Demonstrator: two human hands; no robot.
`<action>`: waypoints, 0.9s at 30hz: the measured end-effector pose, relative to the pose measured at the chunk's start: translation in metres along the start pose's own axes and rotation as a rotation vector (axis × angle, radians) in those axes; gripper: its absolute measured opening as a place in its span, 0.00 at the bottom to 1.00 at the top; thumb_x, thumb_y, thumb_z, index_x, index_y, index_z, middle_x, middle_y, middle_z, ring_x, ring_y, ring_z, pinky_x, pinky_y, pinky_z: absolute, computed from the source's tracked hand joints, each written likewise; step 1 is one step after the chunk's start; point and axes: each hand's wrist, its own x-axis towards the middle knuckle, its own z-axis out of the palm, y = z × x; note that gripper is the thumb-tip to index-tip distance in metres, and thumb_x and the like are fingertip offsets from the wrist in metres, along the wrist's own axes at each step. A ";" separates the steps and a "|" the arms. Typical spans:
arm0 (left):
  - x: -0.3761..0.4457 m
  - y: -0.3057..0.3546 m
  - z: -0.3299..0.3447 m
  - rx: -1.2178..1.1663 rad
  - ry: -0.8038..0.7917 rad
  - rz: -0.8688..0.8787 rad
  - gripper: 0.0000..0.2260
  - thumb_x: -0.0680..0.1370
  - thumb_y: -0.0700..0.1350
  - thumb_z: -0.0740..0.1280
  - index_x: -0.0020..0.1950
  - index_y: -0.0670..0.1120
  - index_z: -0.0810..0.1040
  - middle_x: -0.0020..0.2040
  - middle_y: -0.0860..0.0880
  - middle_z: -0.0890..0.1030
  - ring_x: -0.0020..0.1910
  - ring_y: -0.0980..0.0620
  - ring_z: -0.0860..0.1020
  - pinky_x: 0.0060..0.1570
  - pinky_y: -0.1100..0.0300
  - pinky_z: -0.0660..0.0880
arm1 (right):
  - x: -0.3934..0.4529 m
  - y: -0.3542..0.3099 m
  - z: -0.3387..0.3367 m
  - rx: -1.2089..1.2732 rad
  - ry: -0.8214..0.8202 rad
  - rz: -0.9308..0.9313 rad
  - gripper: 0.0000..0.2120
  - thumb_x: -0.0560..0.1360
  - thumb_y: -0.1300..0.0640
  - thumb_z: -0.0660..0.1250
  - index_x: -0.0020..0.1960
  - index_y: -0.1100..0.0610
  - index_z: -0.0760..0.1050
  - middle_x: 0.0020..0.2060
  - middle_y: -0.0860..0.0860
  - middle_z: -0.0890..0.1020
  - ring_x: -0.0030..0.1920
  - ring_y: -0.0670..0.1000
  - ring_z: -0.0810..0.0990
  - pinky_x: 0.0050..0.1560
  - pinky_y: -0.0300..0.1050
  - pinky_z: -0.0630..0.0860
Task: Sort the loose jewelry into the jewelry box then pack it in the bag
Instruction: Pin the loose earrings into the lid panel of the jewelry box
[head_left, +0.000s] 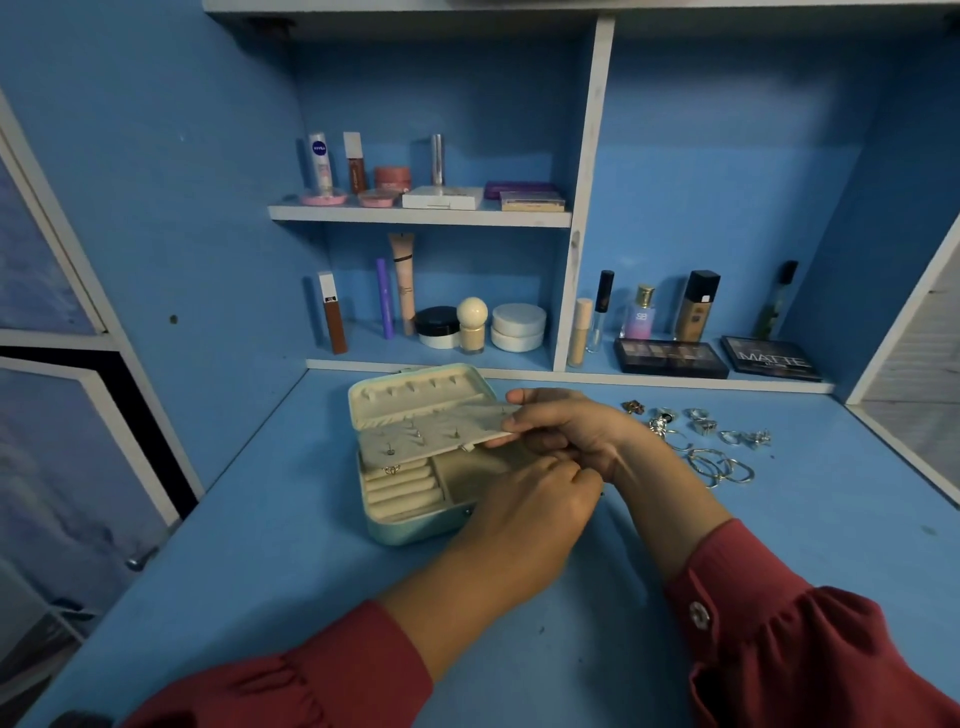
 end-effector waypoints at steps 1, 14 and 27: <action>0.001 0.001 0.001 0.005 0.018 0.001 0.19 0.52 0.36 0.78 0.36 0.48 0.73 0.32 0.51 0.76 0.32 0.52 0.76 0.24 0.63 0.62 | 0.000 0.000 0.000 0.005 0.001 0.003 0.16 0.64 0.66 0.69 0.46 0.54 0.67 0.38 0.60 0.84 0.19 0.42 0.58 0.17 0.32 0.54; 0.000 0.002 0.001 0.102 -0.034 0.050 0.14 0.54 0.38 0.78 0.32 0.49 0.77 0.32 0.52 0.76 0.36 0.52 0.77 0.22 0.65 0.63 | -0.006 -0.001 0.004 0.010 0.003 -0.008 0.13 0.71 0.69 0.65 0.48 0.55 0.67 0.32 0.55 0.83 0.19 0.41 0.59 0.16 0.31 0.58; 0.000 0.004 0.000 0.141 -0.045 0.031 0.14 0.53 0.38 0.78 0.32 0.48 0.78 0.32 0.51 0.77 0.35 0.53 0.77 0.21 0.65 0.63 | -0.005 0.000 0.003 0.020 0.007 -0.011 0.14 0.69 0.69 0.66 0.48 0.55 0.67 0.36 0.59 0.84 0.19 0.42 0.59 0.16 0.31 0.57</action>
